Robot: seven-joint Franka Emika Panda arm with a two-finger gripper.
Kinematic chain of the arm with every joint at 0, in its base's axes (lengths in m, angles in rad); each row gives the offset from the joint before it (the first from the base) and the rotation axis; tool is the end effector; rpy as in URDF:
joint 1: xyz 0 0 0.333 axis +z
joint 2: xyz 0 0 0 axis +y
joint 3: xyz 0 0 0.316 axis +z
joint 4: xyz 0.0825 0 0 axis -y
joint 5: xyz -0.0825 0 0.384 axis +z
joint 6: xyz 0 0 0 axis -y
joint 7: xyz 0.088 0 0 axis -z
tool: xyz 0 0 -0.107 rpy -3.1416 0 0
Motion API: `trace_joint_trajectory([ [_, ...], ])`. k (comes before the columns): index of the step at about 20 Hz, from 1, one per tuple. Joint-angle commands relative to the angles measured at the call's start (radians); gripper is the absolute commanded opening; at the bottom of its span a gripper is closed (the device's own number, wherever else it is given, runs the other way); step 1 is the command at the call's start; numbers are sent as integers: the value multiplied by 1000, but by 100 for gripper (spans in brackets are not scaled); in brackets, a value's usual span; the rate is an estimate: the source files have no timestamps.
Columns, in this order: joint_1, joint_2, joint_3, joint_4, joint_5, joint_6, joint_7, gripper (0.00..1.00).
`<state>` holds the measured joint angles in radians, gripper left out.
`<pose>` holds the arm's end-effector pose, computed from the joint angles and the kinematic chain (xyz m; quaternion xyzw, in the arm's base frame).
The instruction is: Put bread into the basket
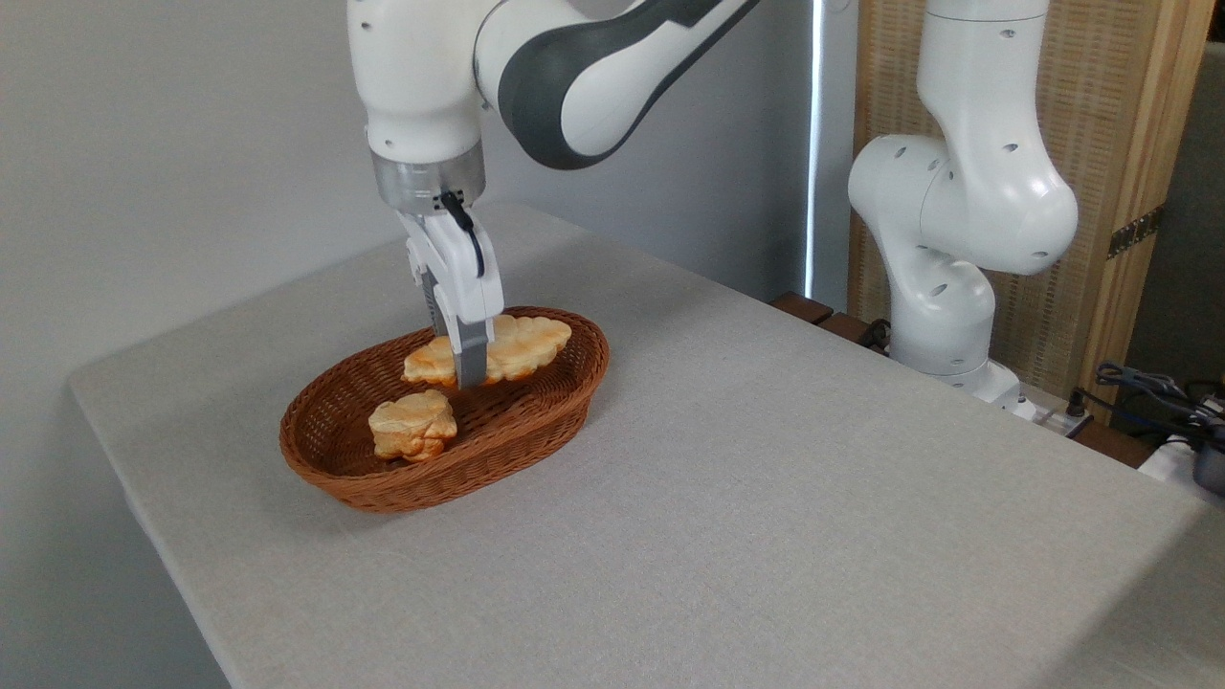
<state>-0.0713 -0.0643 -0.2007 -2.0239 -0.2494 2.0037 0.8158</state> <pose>0.5178 -0.1616 0.4822 0.8752 -0.4711 0.0497 0.0979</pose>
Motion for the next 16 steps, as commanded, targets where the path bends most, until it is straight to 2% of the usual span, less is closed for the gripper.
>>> trace_joint_trajectory([
  [1, 1, 15, 1, 10, -17, 10, -4, 100],
  [10, -1, 12, 1, 13, -11, 10, -4, 100],
  [13, 1, 8, 3, 51, -1, 12, -1, 100],
  [16, 1, 3, 4, 103, 76, 10, -16, 100],
])
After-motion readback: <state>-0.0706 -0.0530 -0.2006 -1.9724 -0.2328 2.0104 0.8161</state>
